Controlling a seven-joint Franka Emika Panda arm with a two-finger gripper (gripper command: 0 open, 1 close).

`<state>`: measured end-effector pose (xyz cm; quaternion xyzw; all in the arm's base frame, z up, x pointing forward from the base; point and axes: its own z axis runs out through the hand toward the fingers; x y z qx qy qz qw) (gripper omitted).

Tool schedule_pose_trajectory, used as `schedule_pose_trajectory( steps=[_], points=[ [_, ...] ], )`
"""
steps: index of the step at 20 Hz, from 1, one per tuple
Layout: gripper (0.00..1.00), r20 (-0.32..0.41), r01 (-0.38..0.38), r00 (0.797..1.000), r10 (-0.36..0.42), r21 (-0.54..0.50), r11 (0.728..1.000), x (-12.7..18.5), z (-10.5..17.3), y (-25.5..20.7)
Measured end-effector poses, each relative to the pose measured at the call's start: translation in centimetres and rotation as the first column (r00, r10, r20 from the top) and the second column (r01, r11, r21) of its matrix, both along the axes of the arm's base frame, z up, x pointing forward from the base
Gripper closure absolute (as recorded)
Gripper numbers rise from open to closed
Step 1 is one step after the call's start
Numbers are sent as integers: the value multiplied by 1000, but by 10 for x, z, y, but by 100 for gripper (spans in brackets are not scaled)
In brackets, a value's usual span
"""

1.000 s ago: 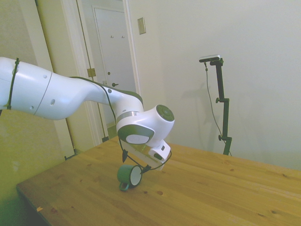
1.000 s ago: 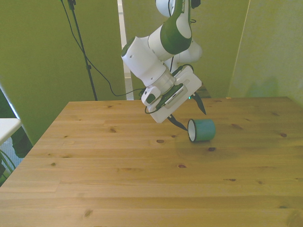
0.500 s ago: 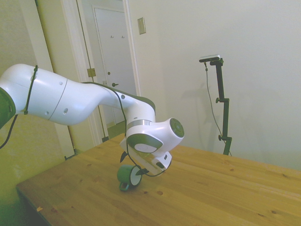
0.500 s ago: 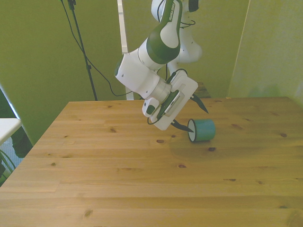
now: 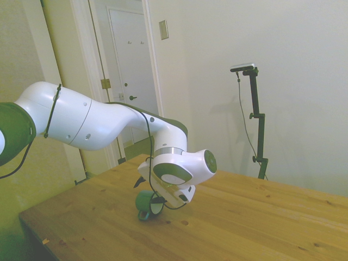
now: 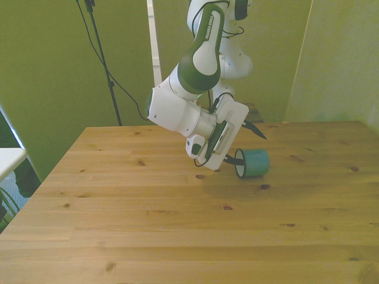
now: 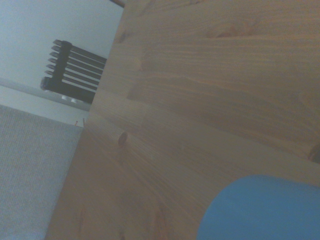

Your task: Flip the mug upright

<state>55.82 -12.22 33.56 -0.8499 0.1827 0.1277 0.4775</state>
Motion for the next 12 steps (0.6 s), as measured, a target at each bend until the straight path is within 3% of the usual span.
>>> schedule_pose_trajectory(
  steps=[12],
  points=[
    [0, 8, -52, 999, 52, 65, 997, -3, 9, 12]
  ],
)
